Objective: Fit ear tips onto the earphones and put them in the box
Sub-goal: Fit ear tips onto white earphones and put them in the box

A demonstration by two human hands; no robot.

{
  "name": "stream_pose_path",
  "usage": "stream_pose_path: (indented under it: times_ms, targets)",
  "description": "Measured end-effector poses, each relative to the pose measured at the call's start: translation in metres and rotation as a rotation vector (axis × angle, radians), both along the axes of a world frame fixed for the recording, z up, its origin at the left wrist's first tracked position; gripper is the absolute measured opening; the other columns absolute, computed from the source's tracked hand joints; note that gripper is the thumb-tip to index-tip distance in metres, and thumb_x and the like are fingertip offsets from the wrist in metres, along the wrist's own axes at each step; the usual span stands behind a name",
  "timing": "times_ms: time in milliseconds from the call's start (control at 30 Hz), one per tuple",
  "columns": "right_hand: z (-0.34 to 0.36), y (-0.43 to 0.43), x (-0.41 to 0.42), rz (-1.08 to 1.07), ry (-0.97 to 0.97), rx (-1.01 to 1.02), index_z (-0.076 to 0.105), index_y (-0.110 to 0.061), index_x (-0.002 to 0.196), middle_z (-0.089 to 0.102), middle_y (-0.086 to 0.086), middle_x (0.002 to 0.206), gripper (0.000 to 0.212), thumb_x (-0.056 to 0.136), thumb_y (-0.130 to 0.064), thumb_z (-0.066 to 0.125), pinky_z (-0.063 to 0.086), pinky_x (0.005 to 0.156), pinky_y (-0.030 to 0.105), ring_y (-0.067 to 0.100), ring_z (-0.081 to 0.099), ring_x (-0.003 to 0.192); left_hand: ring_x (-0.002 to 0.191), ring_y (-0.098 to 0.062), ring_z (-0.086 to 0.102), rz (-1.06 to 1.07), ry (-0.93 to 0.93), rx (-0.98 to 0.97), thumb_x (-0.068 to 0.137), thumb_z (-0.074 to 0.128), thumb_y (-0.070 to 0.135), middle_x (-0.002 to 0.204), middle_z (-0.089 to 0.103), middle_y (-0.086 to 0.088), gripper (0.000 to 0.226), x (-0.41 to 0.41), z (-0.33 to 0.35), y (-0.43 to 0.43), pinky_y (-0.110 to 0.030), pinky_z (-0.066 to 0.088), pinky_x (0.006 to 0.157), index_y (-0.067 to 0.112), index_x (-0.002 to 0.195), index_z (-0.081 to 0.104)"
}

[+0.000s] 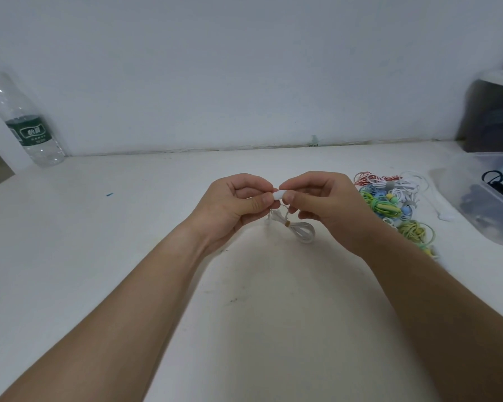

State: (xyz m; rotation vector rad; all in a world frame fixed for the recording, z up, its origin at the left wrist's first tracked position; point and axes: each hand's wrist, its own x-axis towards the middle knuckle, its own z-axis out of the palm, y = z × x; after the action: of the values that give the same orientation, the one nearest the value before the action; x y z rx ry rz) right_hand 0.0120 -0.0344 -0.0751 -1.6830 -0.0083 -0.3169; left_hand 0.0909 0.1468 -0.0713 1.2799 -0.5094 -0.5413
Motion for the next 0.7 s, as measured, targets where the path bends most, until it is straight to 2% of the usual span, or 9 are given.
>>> stream_pose_path:
  times_ms: [100,333,433,600,700]
  targets:
    - [-0.0005,-0.0022,0.0000,0.032,0.029,0.048,0.077,-0.012,0.096,0.074,0.013,0.084,0.012,0.087,-0.007,0.073,0.048,0.073,0.037,0.020,0.065,0.075,0.079,-0.019,0.073,-0.014,0.003,-0.006,0.074,0.072,0.003,0.082,0.075,-0.009,0.017,-0.0002,0.0004,-0.0003,-0.021,0.057,0.070,0.007,0.090,0.069]
    - [0.0019,0.0026,-0.0016,-0.006,-0.015,-0.002,0.077,-0.013,0.094,0.074,0.010,0.083,0.010,0.086,-0.007,0.074,0.051,0.071,0.035,0.017,0.066,0.071,0.077,-0.018,0.072,0.005,-0.009,-0.009,0.071,0.072,0.006,0.079,0.075,-0.008,0.020,0.0005,-0.0013,-0.0013,-0.020,0.055,0.067,0.007,0.090,0.068]
    - [0.0020,0.0034,-0.0015,-0.003,-0.008,0.032,0.077,-0.014,0.093,0.073,0.012,0.083,0.009,0.085,-0.009,0.076,0.050,0.071,0.035,0.019,0.066,0.073,0.078,-0.018,0.072,-0.007,-0.014,-0.012,0.073,0.071,0.008,0.082,0.075,-0.007,0.021,0.0002,-0.0009,-0.0010,-0.021,0.056,0.068,0.007,0.094,0.068]
    - [0.0022,0.0010,-0.0008,-0.026,0.014,0.090,0.075,-0.009,0.096,0.074,0.019,0.086,0.010,0.086,-0.008,0.074,0.053,0.073,0.035,0.022,0.068,0.076,0.089,-0.022,0.070,-0.056,-0.082,0.033,0.080,0.070,0.018,0.095,0.074,-0.010,0.024,-0.0012,-0.0006,-0.0009,-0.029,0.057,0.082,0.011,0.103,0.070]
    - [0.0004,0.0001,-0.0002,-0.054,0.044,0.073,0.075,-0.009,0.096,0.075,0.015,0.084,0.011,0.084,-0.009,0.076,0.055,0.075,0.035,0.018,0.070,0.078,0.088,-0.021,0.070,-0.019,-0.132,0.075,0.087,0.070,0.011,0.092,0.074,-0.009,0.014,-0.0006,0.0004,0.0003,-0.028,0.056,0.078,0.012,0.101,0.070]
